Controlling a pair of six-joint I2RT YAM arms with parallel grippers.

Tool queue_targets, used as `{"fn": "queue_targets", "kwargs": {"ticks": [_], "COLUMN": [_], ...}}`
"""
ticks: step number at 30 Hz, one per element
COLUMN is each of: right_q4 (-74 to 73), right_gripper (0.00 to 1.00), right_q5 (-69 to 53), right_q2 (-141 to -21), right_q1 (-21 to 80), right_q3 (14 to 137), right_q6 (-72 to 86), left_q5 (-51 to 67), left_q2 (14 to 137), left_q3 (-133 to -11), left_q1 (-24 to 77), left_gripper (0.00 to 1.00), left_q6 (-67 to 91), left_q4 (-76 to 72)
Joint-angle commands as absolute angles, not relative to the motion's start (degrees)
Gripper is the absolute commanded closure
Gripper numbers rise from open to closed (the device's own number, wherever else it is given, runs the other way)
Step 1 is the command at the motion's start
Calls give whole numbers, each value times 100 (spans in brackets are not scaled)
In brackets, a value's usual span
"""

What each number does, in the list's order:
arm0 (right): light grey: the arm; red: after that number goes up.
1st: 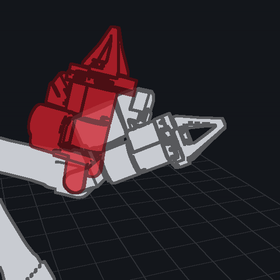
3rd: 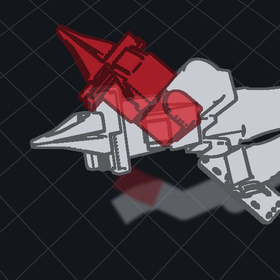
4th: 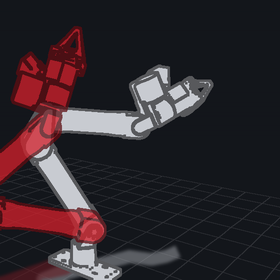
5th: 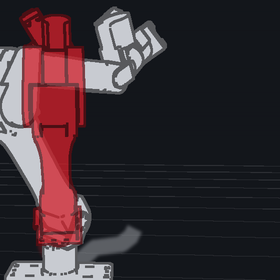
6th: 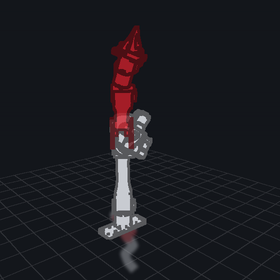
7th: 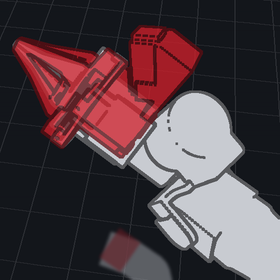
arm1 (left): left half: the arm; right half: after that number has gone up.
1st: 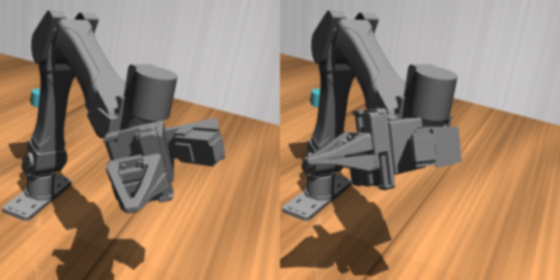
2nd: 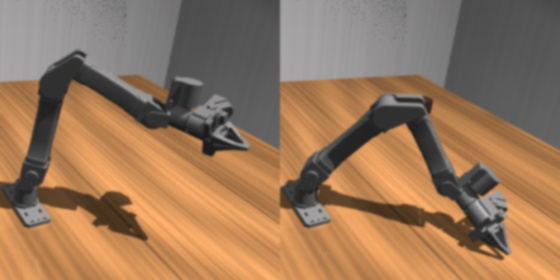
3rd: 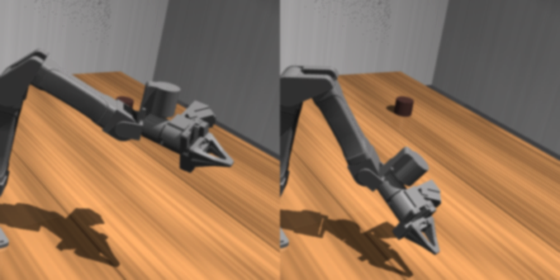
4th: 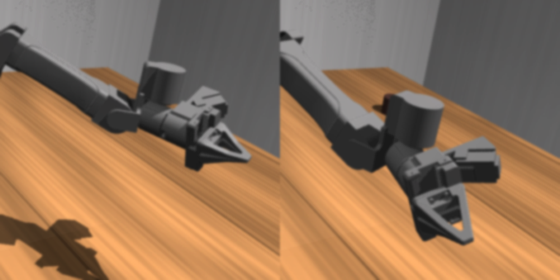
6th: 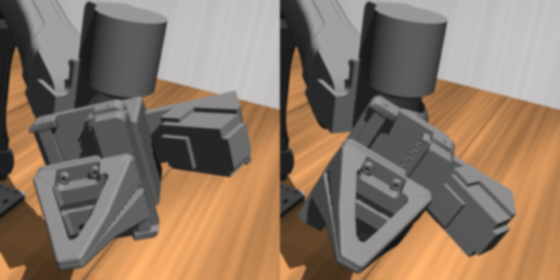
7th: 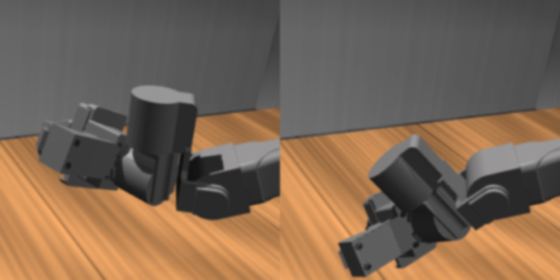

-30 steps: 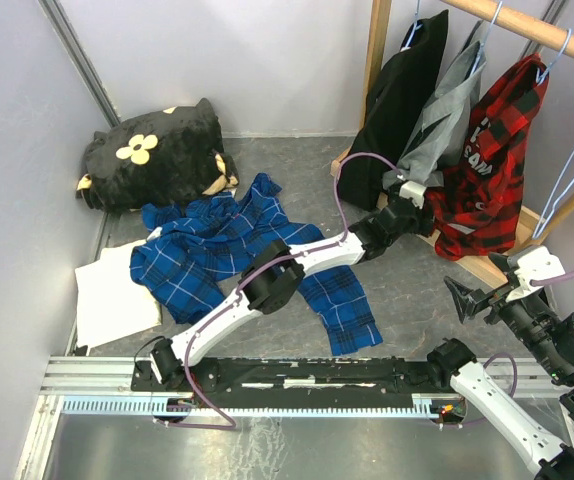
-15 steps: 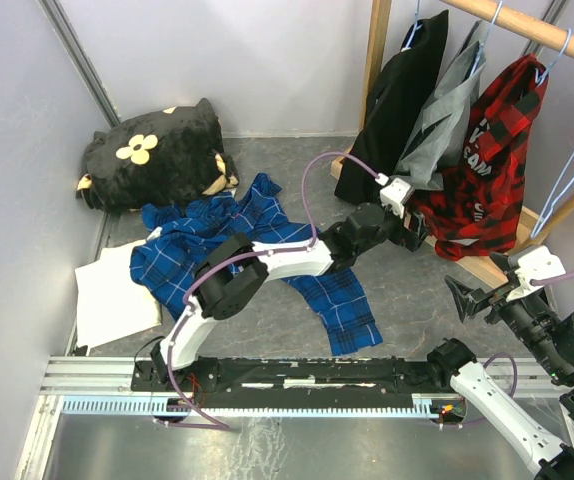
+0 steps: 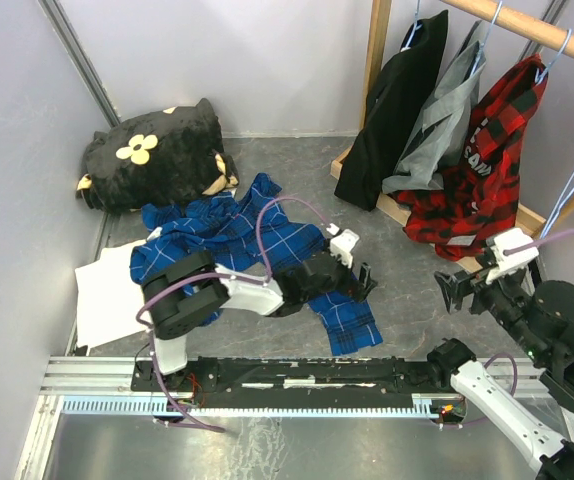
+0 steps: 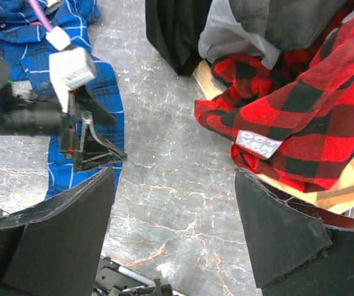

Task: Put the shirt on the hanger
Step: Adjust the shirt on the hanger.

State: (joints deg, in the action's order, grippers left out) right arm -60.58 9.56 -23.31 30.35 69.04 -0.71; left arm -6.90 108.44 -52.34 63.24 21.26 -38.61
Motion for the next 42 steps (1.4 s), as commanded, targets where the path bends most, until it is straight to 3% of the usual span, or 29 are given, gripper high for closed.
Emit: {"fn": "queue_targets", "kwargs": {"ticks": [1, 7, 12, 17, 21, 26, 32, 36, 42], "right_q4": [-5913, -5373, -4676, -3976, -3348, -2100, 26, 701, 1454], "right_gripper": [15, 30, 32, 32, 38, 52, 55, 54, 54], "right_q5": [1225, 1120, 985, 2231, 3403, 4856, 5971, 6660, 6149], "right_q2": [-2599, -2996, -3574, -4202, -4792, -5005, -5379, -5919, -6888], "right_q1": [3055, 3055, 3120, 4104, 4721, 4737, 4737, 4722, 4003], "right_q3": [6689, 6003, 5389, 4907, 4301, 3033, 1754, 1440, 1685], "right_q6": [612, 1366, 1964, 2473, 3266, 4384, 4718, 4779, 4309], "left_q5": [-1265, -1679, -1648, -2053, -2419, -2641, -2655, -2535, -2582], "left_q2": [9690, 8376, 7216, 6117, 5618, 5217, 5051, 5057, 5072], "left_q3": [-4776, -4736, -4704, -4755, -4903, -4796, -4674, -4611, -4625], "left_q1": [6328, 6135, 5624, 5267, 5178, 5163, 5166, 5166, 5168], "left_gripper": [3, 3, 3, 2, 1, 1, 1, 1, 1], "left_q6": [2475, 2290, 2325, 2132, 1846, 1515, 1326, 1351, 1328], "left_q4": [-3755, -1733, -522, 543, 1368, 1693, 1804, 1758, 1741]}}
